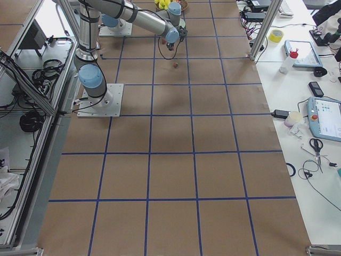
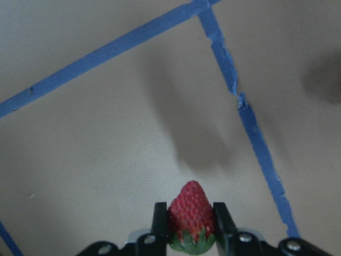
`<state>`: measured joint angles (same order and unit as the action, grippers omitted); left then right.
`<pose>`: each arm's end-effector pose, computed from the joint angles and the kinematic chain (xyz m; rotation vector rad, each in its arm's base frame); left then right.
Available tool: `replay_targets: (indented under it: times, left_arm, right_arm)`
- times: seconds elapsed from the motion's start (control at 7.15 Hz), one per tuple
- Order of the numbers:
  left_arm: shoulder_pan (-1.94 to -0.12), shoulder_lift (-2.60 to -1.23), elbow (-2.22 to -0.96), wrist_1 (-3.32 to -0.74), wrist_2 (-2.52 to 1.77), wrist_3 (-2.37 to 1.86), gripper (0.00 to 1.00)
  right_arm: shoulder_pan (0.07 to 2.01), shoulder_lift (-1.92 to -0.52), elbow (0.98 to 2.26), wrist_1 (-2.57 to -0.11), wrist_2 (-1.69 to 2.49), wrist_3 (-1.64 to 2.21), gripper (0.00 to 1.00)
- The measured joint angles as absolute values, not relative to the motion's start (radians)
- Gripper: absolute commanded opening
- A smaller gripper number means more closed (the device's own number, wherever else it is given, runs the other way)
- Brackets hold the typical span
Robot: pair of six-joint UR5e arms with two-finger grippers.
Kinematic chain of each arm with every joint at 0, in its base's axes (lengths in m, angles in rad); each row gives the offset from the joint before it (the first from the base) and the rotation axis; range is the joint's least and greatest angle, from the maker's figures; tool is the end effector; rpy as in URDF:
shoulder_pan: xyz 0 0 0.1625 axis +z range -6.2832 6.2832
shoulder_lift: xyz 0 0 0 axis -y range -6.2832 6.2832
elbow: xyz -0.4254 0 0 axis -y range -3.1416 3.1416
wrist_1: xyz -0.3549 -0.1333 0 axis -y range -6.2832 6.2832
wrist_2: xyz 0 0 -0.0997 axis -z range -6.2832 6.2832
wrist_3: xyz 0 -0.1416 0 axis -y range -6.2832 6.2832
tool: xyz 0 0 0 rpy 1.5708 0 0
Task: Collect all strawberries into plate
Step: 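Carry the second strawberry toward the plate and release it, then move the right gripper to the last strawberry and grasp it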
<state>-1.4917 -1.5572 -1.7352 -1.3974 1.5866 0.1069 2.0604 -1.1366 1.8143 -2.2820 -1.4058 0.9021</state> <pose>-0.0953 -0.4569 0.3952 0.0431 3.1233 -0.0328 0.4014 -0.4204 0.1896 0.6085 2.9286 0.1201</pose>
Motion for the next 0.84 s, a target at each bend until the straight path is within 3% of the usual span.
replay_targets:
  times: [0.14,0.84]
  left_arm:
    - [-1.493,-1.551,-1.732,-1.396,1.586,0.107,1.00]
    - [-1.492,-1.539,-1.735,-1.397,1.585,0.107,1.00]
  right_arm:
    - [2.072,-1.108,1.792,-2.286,-1.402,0.902,1.00]
    - [2.009,-1.153,1.780,-2.269,-1.481,0.811,0.99]
